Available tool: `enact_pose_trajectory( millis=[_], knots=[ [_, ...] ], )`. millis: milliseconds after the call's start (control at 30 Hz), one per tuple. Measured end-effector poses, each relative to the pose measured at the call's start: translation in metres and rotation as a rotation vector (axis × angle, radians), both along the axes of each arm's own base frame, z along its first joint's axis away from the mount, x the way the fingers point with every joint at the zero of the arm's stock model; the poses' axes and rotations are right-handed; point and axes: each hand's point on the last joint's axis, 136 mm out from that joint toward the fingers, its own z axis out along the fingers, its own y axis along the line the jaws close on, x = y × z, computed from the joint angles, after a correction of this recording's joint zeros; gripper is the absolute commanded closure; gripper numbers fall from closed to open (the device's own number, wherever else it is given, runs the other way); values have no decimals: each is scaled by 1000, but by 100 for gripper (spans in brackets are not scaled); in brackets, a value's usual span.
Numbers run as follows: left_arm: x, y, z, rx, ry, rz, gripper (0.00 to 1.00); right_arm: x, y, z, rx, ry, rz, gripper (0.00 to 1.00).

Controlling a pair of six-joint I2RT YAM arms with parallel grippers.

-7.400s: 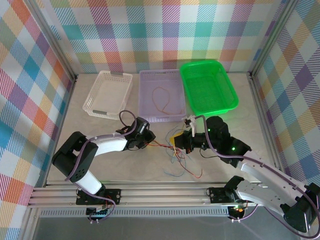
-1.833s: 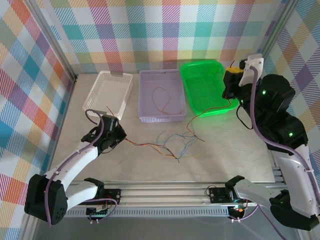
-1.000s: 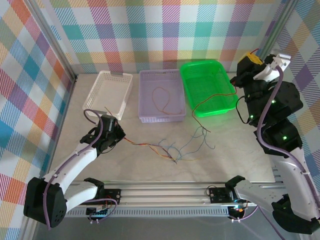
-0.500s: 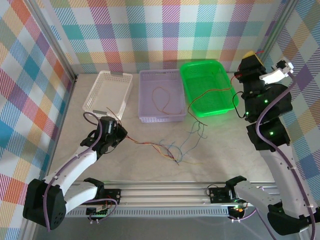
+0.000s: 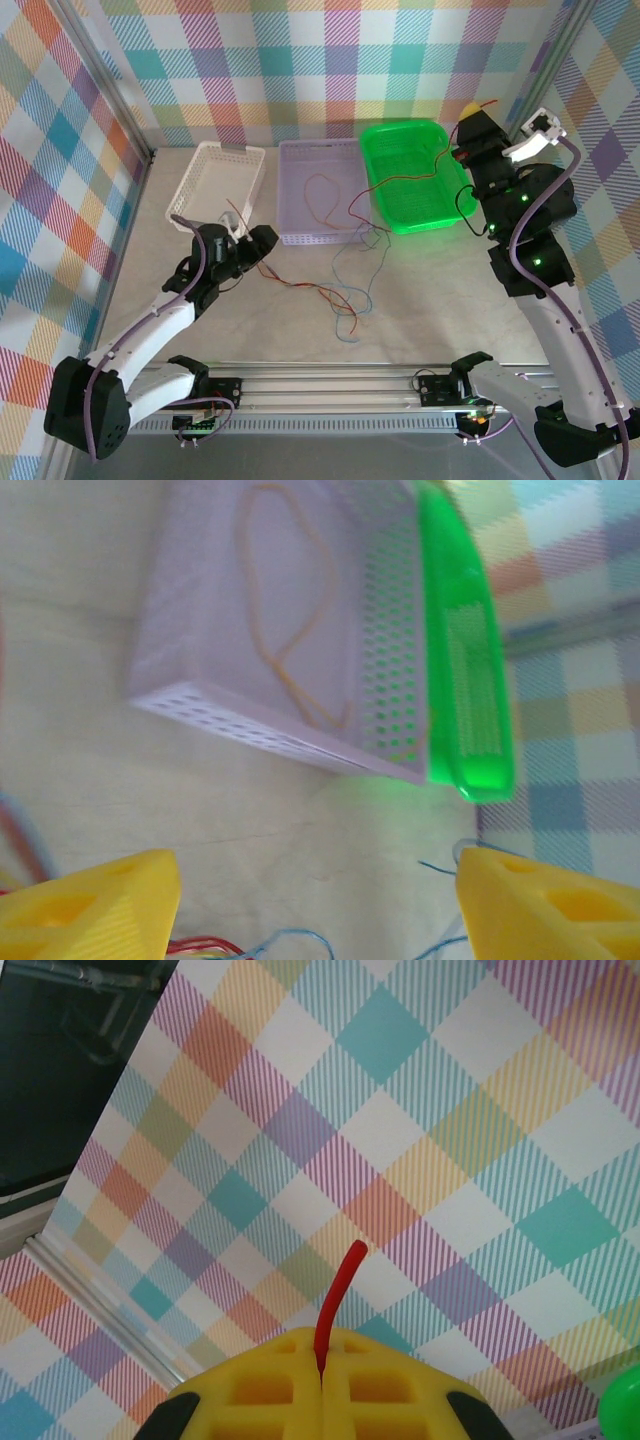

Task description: Untangle the cables

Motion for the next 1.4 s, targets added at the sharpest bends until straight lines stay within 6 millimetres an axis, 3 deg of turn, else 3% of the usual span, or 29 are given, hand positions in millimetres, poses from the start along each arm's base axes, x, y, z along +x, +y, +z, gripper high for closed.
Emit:
enact_pose_trajectory(
  millis=[167,333,467,700,867,1167,1333,1400],
  knots=[
    [-10,-57,32,-24,-126,-195,14,0,11,-1,-16,-1,56,100],
    [-19,-96,45,-13,-204,-332,13,-2,20,-2,-27,-3,109,100],
    [-26,-124,49,9,-255,-441,13,-3,23,-2,-23,-3,134,100],
    [-62,-163,36,75,-337,-658,13,-6,28,-1,-15,-2,169,100],
    [-75,-175,23,134,-369,-736,14,-7,32,-1,-1,4,197,100],
    [-69,-178,12,209,-397,-734,16,-12,34,1,22,8,230,100],
    [-70,-180,10,224,-408,-740,26,-19,34,8,40,-4,248,100],
    [-71,-181,9,225,-408,-744,35,-22,33,11,47,-11,252,100]
  ],
)
